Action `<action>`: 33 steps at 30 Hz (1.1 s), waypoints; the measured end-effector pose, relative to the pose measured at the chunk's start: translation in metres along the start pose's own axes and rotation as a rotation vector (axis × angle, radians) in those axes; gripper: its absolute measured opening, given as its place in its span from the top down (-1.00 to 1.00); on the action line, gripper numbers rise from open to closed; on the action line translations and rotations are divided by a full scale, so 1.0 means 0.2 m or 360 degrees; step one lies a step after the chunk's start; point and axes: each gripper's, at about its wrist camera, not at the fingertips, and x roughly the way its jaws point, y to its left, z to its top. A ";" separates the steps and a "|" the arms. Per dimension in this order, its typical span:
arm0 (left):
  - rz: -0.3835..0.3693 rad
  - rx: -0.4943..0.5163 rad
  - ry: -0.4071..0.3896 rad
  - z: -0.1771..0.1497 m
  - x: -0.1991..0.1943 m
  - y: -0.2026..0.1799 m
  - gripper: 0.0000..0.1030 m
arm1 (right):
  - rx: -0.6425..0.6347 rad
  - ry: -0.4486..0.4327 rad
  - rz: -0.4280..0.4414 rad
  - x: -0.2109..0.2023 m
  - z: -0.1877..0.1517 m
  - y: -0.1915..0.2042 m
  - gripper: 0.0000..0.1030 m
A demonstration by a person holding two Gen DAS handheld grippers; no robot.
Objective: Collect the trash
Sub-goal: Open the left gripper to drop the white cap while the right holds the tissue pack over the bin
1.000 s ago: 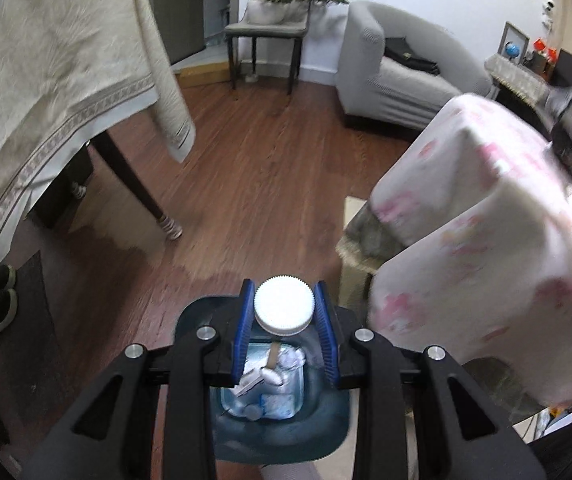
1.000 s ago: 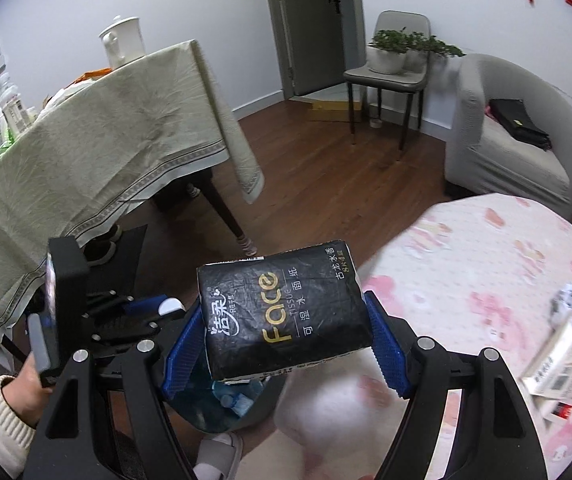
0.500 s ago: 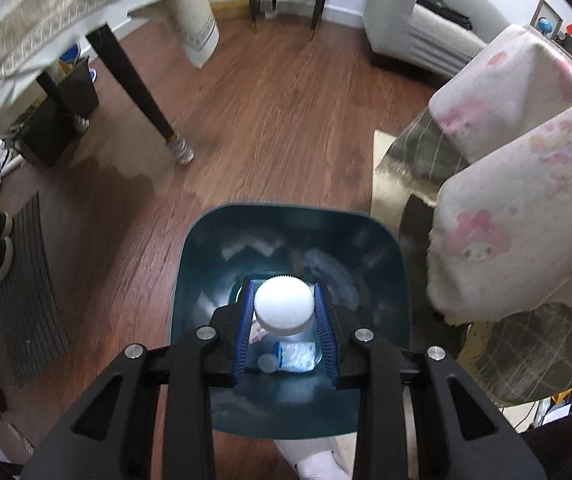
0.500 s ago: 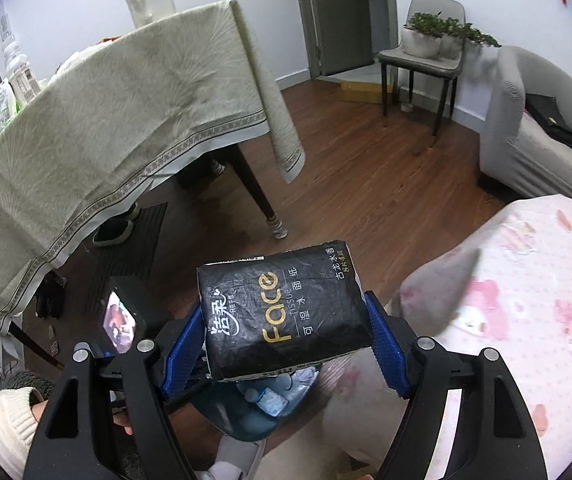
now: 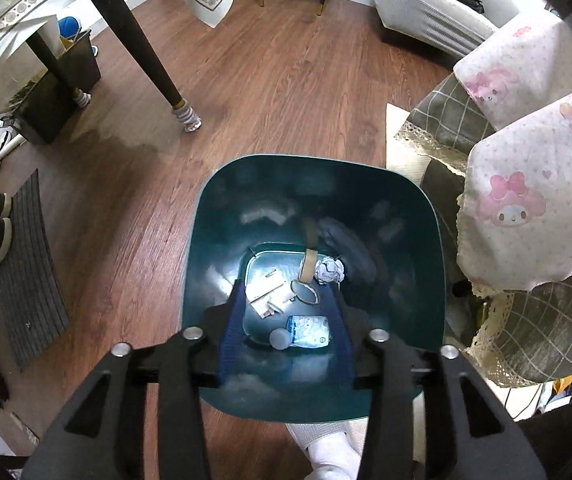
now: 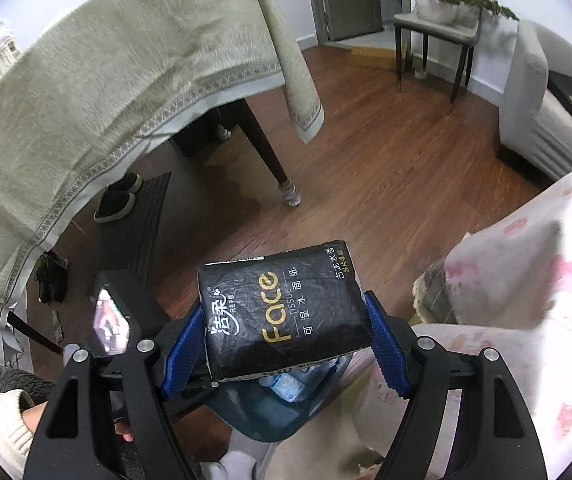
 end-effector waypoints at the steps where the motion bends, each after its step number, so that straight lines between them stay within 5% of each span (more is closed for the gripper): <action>1: 0.0002 0.0001 -0.0002 0.00 0.00 0.00 0.11 | 0.0004 0.0017 -0.0006 0.02 0.00 0.00 -0.48; 17: 0.0041 -0.0069 -0.0178 -0.02 -0.22 0.16 0.03 | 0.0007 0.0242 -0.0040 0.36 -0.10 0.06 -0.48; 33: -0.0064 -0.0169 -0.0502 0.07 -0.60 0.22 0.32 | -0.0074 0.0501 -0.0076 0.68 -0.30 0.10 -0.48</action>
